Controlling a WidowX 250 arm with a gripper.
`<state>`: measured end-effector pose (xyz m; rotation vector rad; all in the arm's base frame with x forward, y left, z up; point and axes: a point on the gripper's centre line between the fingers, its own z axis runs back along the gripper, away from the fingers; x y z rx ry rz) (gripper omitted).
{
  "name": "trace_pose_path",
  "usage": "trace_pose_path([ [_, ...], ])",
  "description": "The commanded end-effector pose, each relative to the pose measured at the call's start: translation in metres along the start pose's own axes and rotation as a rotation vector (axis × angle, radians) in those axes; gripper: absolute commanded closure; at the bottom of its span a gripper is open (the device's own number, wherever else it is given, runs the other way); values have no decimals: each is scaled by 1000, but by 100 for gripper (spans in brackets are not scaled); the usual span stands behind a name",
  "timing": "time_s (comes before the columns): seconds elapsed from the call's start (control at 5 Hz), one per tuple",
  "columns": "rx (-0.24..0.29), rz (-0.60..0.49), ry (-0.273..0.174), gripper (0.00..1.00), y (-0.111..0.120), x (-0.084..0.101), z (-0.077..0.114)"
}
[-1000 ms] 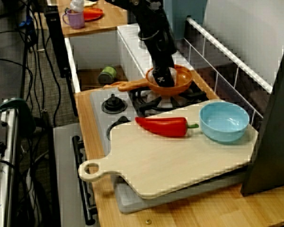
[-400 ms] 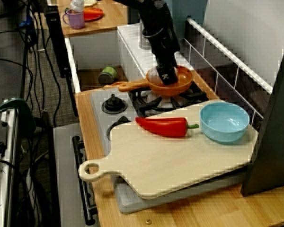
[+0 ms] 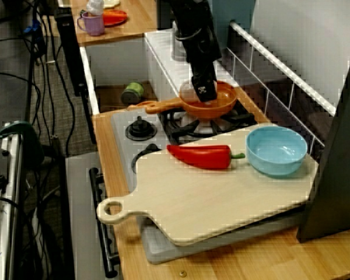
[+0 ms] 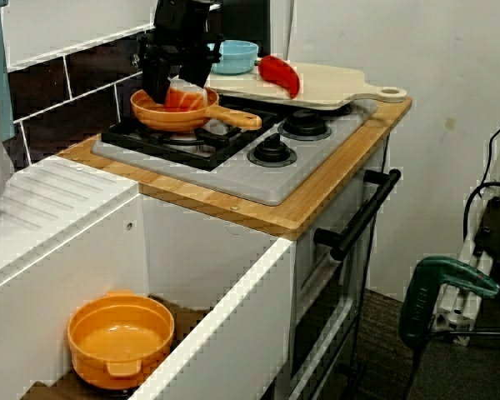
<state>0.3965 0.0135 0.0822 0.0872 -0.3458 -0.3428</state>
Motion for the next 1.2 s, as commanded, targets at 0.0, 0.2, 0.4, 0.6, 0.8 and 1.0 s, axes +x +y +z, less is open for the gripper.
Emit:
trace_pose_path([
  [0.0, 33, -44, -181, 100, -34, 8, 45],
  [0.2, 33, -66, -206, 100, -47, 13, 56],
  [0.4, 19, -31, -245, 100, -53, 20, 67],
  [0.6, 28, -30, -264, 100, -63, 30, 72],
  [0.8, 40, -40, -270, 100, -76, 43, 70],
  [1.0, 54, -48, -277, 100, -89, 58, 67],
])
